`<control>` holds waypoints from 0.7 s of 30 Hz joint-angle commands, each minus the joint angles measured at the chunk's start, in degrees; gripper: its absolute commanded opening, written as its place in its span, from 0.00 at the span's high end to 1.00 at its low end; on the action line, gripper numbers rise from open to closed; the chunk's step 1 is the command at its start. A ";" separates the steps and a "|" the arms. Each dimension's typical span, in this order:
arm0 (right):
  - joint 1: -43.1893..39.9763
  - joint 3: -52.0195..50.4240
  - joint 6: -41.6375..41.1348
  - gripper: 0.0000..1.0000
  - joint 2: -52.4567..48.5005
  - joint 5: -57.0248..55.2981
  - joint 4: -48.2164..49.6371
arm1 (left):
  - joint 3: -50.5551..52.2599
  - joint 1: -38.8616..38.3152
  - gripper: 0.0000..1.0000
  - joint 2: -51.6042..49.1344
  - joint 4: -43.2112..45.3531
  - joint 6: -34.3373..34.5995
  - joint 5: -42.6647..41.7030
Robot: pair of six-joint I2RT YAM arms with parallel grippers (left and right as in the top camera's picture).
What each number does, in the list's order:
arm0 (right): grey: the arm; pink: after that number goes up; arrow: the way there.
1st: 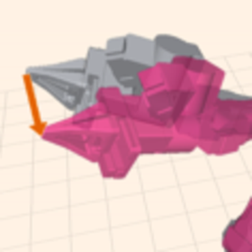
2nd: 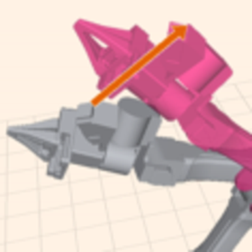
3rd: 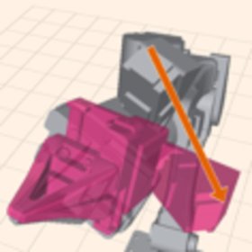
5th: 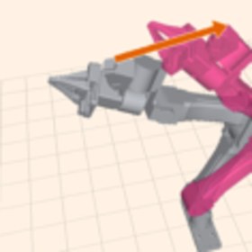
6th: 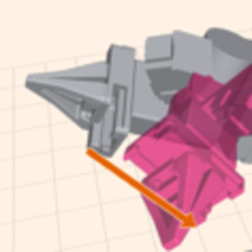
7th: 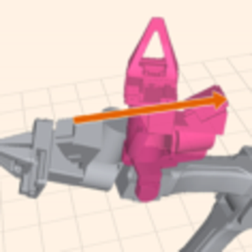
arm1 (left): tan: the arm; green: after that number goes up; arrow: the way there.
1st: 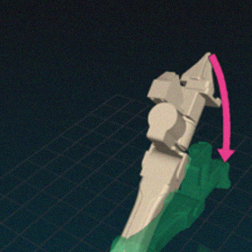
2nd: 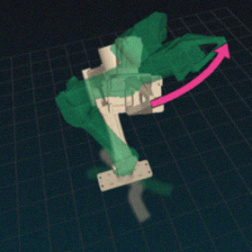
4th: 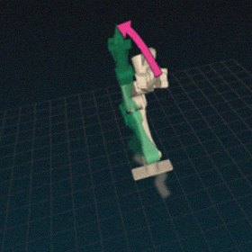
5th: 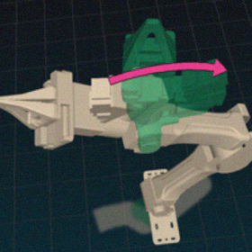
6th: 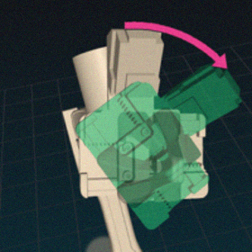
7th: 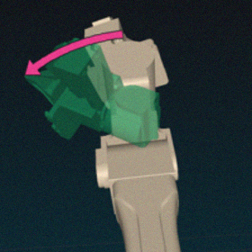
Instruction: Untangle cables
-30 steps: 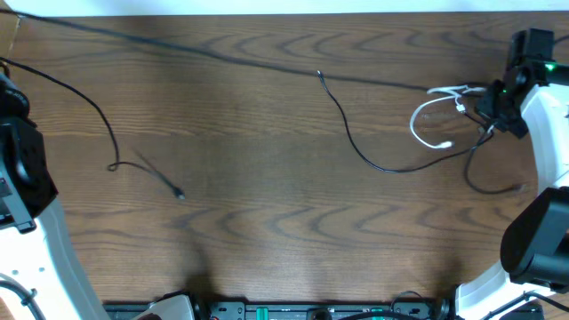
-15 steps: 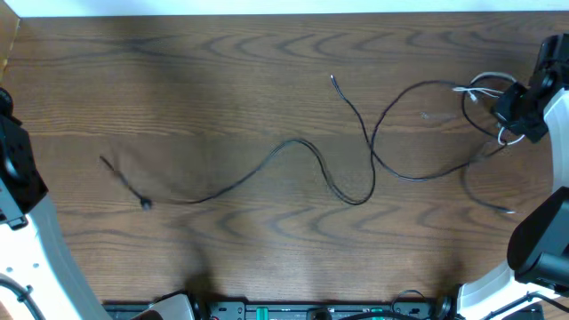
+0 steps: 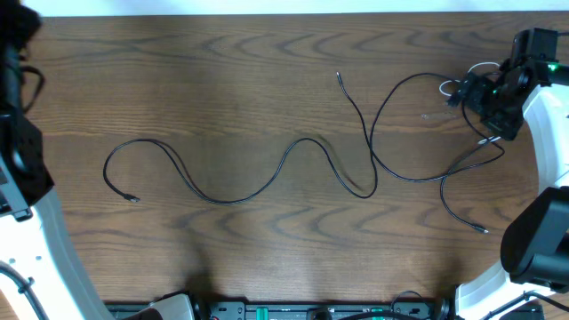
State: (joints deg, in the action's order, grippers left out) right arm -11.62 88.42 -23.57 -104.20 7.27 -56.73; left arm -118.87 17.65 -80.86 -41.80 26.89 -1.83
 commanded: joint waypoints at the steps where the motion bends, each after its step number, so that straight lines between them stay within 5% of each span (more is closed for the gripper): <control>1: 1.40 0.33 6.16 0.01 0.02 5.70 0.04 | -0.24 -3.17 0.83 -1.36 -6.75 -2.32 -16.33; 8: 2.97 0.33 20.06 0.01 0.02 19.34 -1.92 | -0.24 -13.09 0.30 -4.52 -26.36 -12.55 -31.61; 21: 4.55 0.35 19.85 0.01 0.07 25.83 -3.80 | 0.44 -33.27 0.21 -13.99 -48.52 -16.83 -26.77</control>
State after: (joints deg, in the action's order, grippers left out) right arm -7.05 88.42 -3.84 -104.20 29.08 -60.25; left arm -118.85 -12.03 -93.17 -88.92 11.70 -31.35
